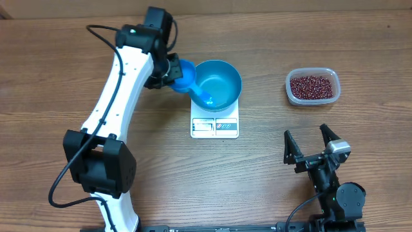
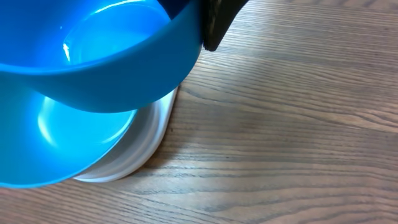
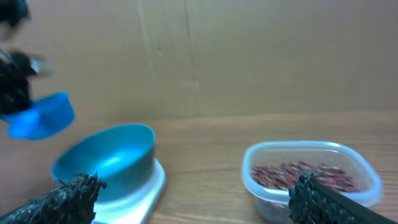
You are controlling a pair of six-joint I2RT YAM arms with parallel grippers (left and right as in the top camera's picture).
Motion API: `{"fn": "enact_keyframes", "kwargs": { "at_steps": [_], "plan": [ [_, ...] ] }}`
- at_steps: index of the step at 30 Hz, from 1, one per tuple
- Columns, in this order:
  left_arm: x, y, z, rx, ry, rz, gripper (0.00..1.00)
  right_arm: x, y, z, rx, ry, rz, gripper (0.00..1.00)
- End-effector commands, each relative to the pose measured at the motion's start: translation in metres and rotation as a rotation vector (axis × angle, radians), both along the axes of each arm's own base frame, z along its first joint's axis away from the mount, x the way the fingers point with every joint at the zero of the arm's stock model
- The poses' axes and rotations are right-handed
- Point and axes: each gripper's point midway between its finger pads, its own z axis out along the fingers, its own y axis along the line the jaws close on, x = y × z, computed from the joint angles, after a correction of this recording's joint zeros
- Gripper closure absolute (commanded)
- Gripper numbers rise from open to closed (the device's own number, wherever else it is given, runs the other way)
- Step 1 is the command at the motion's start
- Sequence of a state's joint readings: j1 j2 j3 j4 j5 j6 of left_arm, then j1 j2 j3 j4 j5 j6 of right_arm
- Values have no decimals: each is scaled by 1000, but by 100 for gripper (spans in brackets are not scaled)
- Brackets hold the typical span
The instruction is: Scoop item into bowl and weigh 150g on scale
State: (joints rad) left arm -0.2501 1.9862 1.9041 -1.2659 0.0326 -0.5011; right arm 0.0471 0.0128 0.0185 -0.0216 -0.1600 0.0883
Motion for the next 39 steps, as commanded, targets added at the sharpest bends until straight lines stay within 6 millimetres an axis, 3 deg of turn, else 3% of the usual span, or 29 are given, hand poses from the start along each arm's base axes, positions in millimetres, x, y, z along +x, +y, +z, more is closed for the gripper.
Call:
{"fn": "enact_keyframes", "kwargs": {
  "at_steps": [1, 7, 12, 18, 23, 26, 31, 34, 37, 39],
  "plan": [
    [9, -5, 16, -9, -65, 73, 96, -3, 4, 12, 138, -8, 34, 0],
    [8, -15, 17, -26, -71, 111, 96, -10, 3, 45, 225, -52, 45, 0],
    [8, -17, 17, -36, -67, 143, 96, -11, 6, 59, 252, -34, 64, 0],
    [8, -17, 17, -39, -67, 151, 96, 9, 21, 69, 243, 95, 130, 0],
    [8, -18, 17, -51, -62, 186, 96, 37, 48, 73, 244, 251, 274, 0],
    [6, -23, 17, -91, -45, 220, 96, 55, 74, 77, 259, 351, 435, 0],
    [2, -31, 17, -153, -10, 319, 96, 60, 123, 105, 293, 374, 874, 0],
    [1, -33, 17, -175, 3, 396, 96, 67, 132, 111, 402, 425, 994, 0],
    [-3, -44, 18, -258, 61, 501, 96, 91, 131, 110, 606, 527, 972, 0],
    [-5, -50, 20, -300, 92, 555, 96, 98, 131, 109, 632, 522, 967, 0]
  ]
}}
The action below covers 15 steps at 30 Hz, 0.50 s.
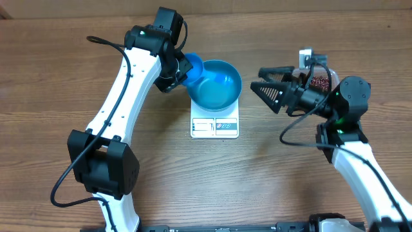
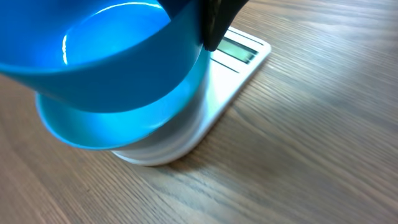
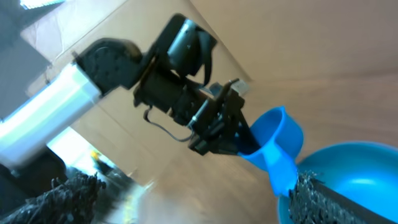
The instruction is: Scoop item into bowl and weigh 150g on scale
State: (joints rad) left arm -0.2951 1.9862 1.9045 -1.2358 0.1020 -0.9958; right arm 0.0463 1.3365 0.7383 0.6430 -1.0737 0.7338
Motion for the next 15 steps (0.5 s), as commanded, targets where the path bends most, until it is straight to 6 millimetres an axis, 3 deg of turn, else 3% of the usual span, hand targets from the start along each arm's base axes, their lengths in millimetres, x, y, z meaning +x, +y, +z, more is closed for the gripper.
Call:
{"fn": "enact_keyframes", "kwargs": {
  "at_steps": [1, 7, 15],
  "plan": [
    [-4, -21, 17, -151, 38, 165, 96, 4, 4, -1, 114, 209, 67, 0],
    [-10, -41, 23, -263, 90, 198, 96, 33, -8, -17, 166, 331, -92, 0],
    [-18, -63, 23, -260, 88, 144, 96, 45, -15, -39, 165, 449, -181, 0]
  ]
}}
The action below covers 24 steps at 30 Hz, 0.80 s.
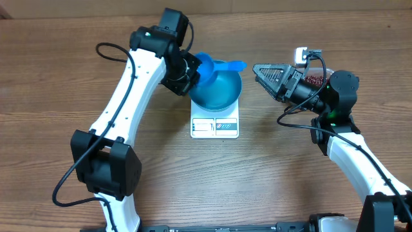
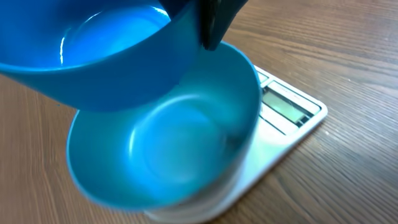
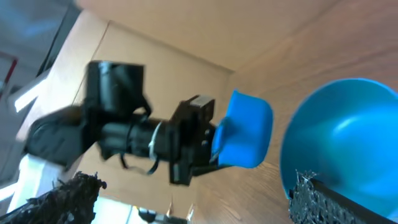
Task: Scoop item into bowl and weigh 150g on scale
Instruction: 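Bring the right gripper to the blue cup's handle above the bowl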
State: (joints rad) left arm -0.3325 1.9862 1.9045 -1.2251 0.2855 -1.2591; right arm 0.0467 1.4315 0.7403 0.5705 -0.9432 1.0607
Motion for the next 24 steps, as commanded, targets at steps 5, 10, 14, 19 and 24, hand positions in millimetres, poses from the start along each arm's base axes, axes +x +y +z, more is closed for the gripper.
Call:
{"fn": "enact_keyframes", "kwargs": {
  "at_steps": [5, 10, 14, 19, 24],
  "plan": [
    [-7, -34, 17, -20, -60, -52, 96, 10, -6, 3, -2, 2, -59, 5],
    [-10, -52, 19, -32, -88, -92, 96, 12, -8, -10, -30, 40, -79, 9],
    [-12, -61, 19, -5, -117, -114, 96, 12, -9, -12, -47, 31, -83, 9],
    [-16, -73, 18, 37, -153, -142, 96, 13, -10, -13, -50, 29, -90, 19],
    [-16, -86, 21, 40, -192, -163, 96, 14, -11, -17, -56, 48, -101, 34]
  ]
}}
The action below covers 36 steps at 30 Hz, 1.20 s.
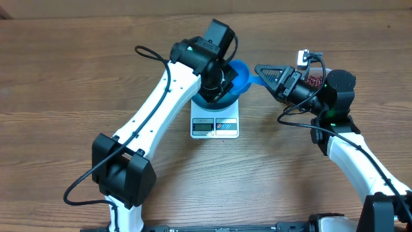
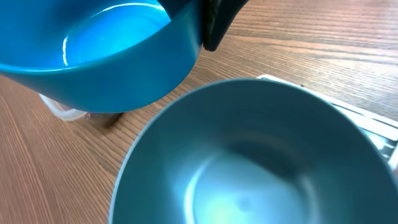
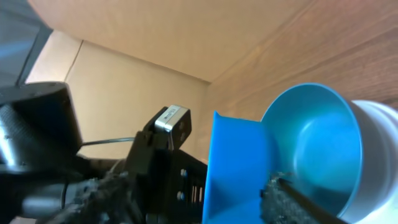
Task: Scoop item into bowl and weigh 150g on scale
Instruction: 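Bring the right gripper to the blue cup's handle above the bowl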
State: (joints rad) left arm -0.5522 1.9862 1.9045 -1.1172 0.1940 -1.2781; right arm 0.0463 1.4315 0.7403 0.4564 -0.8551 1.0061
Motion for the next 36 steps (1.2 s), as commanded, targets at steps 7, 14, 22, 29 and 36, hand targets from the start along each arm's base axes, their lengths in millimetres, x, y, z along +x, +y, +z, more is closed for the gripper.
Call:
{"fn": "enact_keyframes", "kwargs": {
  "at_steps": [7, 14, 22, 29, 36],
  "plan": [
    [7, -4, 17, 19, -87, 11, 96, 4, -2, 3, -13, -15, -16, 50],
    [8, -3, 16, 25, -90, 14, 96, 4, -2, 2, -16, -11, -15, 59],
    [9, -3, 17, 22, -94, 14, 96, 3, -2, 1, -27, -21, -13, 83],
    [10, -4, 17, 19, -98, 14, 96, 3, -2, -4, -28, 3, -13, 96],
    [10, -4, 17, 22, -100, 8, 96, 3, -2, -4, -28, 3, -13, 96]
  ]
}}
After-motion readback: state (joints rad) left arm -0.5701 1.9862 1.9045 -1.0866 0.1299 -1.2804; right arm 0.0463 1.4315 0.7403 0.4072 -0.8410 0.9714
